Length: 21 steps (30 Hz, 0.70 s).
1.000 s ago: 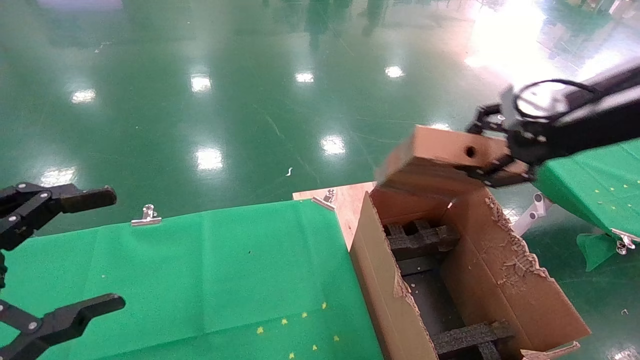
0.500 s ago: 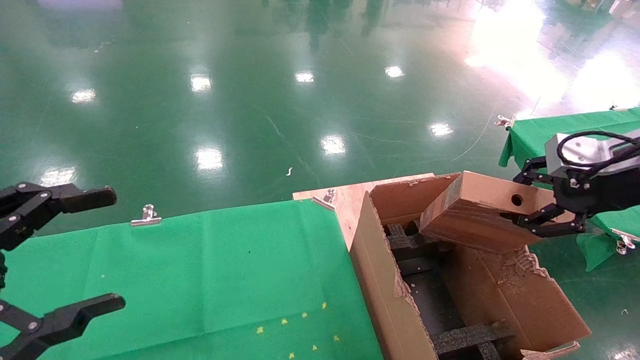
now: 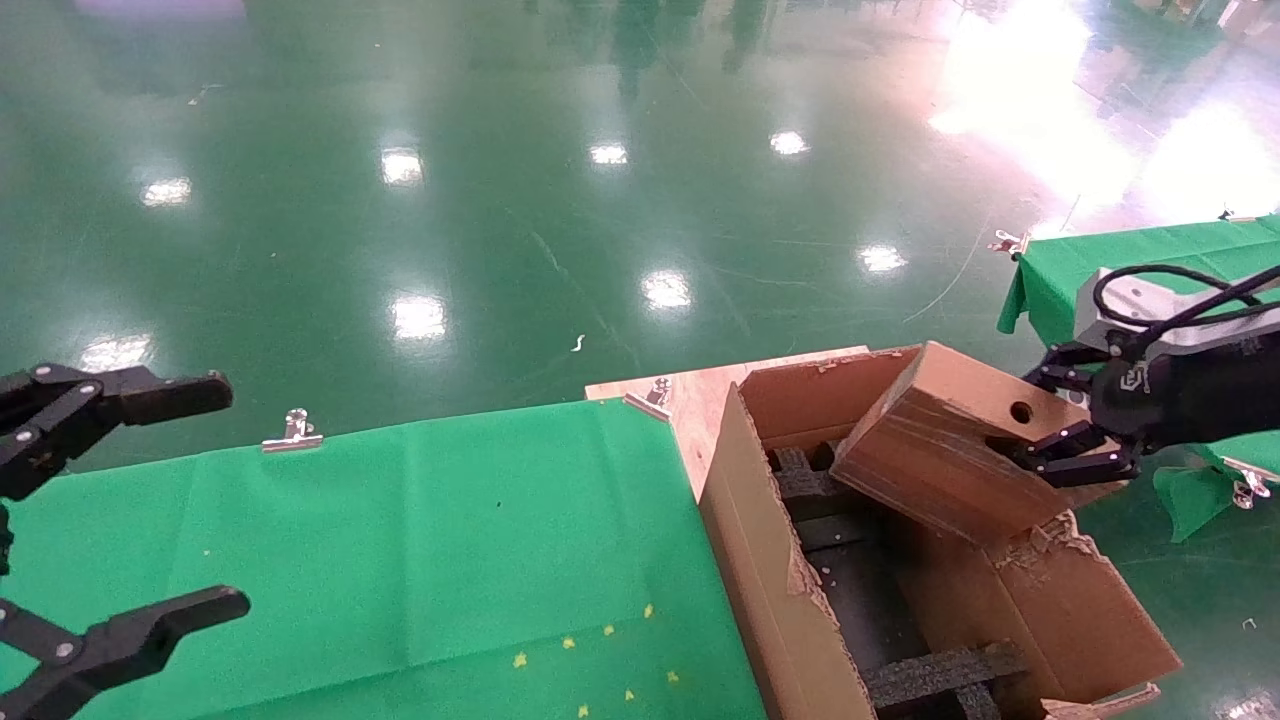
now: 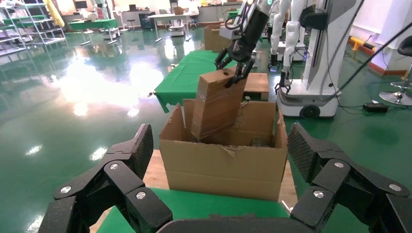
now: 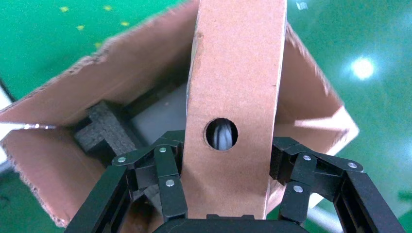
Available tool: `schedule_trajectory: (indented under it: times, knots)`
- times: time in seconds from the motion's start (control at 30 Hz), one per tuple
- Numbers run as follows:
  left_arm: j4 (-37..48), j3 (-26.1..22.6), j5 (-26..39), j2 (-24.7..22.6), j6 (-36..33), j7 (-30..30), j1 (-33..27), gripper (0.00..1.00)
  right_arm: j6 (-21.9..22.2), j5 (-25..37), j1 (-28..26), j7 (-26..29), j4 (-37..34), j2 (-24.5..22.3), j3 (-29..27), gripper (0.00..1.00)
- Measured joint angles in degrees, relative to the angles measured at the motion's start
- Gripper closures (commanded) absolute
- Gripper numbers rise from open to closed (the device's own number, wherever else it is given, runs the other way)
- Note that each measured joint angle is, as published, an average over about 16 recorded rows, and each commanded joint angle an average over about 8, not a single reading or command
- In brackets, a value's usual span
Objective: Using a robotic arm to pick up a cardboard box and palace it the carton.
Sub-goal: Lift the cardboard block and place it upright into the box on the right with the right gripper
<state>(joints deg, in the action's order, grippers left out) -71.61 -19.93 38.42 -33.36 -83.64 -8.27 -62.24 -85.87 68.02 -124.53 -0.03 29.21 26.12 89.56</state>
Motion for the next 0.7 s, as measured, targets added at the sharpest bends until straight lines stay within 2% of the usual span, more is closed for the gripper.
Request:
schedule_trajectory:
  times: [0.3,0.7]
  knots:
    - [0.0,0.0,0.0,0.0,0.0,0.0,0.0,0.0,9.2,-1.9,4.9,19.8,5.4,-3.6,0.9,1.0]
    - [0.0,0.0,0.0,0.0,0.0,0.0,0.0,0.0,23.6,-0.4,9.8,46.7,22.0,-11.1,3.2,1.0]
